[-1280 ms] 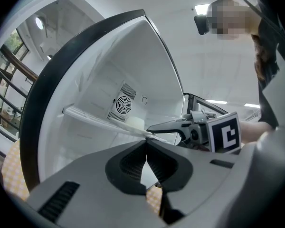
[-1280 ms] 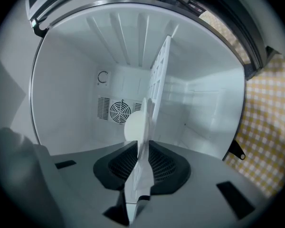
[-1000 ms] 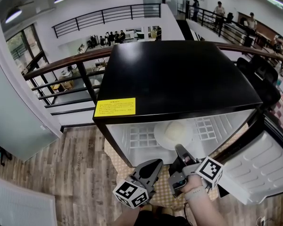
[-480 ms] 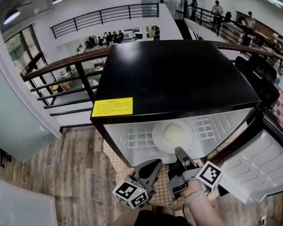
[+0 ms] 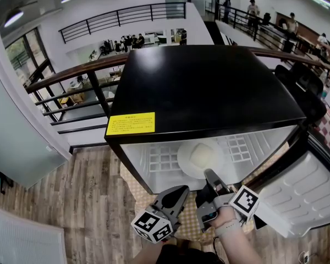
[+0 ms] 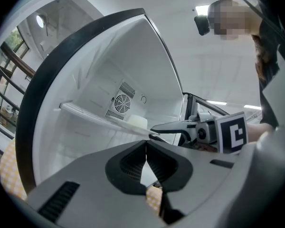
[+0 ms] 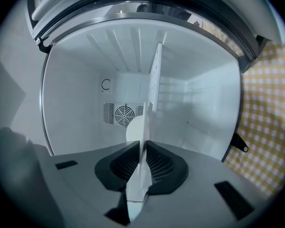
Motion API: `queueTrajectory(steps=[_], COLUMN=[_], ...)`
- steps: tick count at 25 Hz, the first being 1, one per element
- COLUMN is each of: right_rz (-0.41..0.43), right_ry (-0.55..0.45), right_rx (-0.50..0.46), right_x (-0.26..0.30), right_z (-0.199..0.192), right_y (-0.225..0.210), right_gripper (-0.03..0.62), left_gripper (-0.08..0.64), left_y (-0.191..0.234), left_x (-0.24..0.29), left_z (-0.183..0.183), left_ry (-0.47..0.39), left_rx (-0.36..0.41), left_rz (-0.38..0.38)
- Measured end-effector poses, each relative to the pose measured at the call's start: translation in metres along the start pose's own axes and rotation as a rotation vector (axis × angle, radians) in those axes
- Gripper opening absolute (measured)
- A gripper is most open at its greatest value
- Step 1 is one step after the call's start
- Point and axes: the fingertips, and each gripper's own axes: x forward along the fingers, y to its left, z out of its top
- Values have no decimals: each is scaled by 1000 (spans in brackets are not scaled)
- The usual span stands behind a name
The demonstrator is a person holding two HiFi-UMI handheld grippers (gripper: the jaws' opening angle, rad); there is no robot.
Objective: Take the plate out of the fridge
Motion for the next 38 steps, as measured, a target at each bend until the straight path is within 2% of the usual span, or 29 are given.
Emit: queueTrajectory(steps=[22,29,38], right_rz=[-3,18,66], right_ry=[-7,-22,-45], right_rx=[37,50,112], right_x=[-2,1,1], right_z=[0,5,4], right_y=[-6,-8,-8], right_gripper=[55,57,55], left_gripper=[9,9,9], left_y=[6,4,4], left_x=[-1,-1,-3], left_z=[1,3,1], left_ry=[-2,-2,3], left_rx=[-1,-3,-8], left_rz=[8,5,13])
